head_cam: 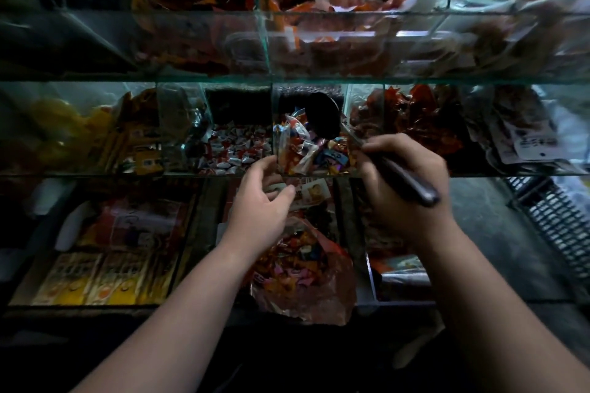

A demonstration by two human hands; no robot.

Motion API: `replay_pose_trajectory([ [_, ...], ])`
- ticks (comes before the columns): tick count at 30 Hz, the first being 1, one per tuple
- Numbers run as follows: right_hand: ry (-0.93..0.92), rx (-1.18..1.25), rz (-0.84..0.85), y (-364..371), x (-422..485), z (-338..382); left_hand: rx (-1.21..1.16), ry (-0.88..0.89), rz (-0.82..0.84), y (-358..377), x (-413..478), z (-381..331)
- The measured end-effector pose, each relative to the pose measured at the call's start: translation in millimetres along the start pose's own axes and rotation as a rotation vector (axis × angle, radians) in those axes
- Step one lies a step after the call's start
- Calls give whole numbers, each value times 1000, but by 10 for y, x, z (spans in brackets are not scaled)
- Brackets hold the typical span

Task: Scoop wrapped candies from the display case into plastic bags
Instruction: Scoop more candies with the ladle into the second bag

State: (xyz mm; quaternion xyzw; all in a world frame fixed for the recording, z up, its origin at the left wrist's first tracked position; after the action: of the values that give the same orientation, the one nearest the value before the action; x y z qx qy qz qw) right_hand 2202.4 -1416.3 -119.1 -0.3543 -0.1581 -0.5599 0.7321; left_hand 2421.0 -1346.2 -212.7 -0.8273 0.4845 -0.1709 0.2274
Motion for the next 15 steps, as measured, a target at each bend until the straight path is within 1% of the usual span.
replay_pose_trajectory([
  [1,85,53,-42,-69,-108,54,48,20,-30,-61,-47,4],
  [2,176,141,-49,-98,-179,84,118,51,-59,-124,-105,6],
  [3,268,182,79,-38,-368,161,188,85,-77,-179,-175,15],
  [4,354,200,142,-21,-547,212,252,108,-81,-213,-258,48],
  [5,461,331,175,-58,-658,257,306,124,-76,-225,-332,109],
  [6,464,249,254,-78,-737,413,369,120,-57,-220,-398,194],
  [7,392,259,233,-164,-785,593,450,104,-17,-188,-456,299],
  [8,387,325,138,-285,-814,643,554,72,45,-128,-507,411],
  [9,384,323,83,-363,-865,667,646,34,113,-60,-556,527],
  [10,337,301,91,-408,-927,733,697,-6,168,-11,-595,618],
  [11,320,289,84,-419,-949,762,696,-46,194,11,-620,677],
  [12,363,314,86,-367,-948,693,665,-83,204,17,-630,712],
  [13,409,324,133,-259,-980,622,636,-107,204,14,-626,732],
  [15,417,187,240,26,-989,493,594,-124,220,34,-612,755],
])
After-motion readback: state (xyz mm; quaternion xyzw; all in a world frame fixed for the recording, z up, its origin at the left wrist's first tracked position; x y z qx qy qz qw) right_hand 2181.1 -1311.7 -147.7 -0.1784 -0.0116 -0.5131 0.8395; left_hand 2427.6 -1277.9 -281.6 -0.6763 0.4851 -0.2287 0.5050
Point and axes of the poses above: each hand's wrist, its own x-axis towards the middle knuckle, its own y-axis out of the palm, z = x × y, the point moved 9 cm from there along x, towards the middle knuckle, and after that the axes turned 12 degrees about x, right-handed, at the moved point
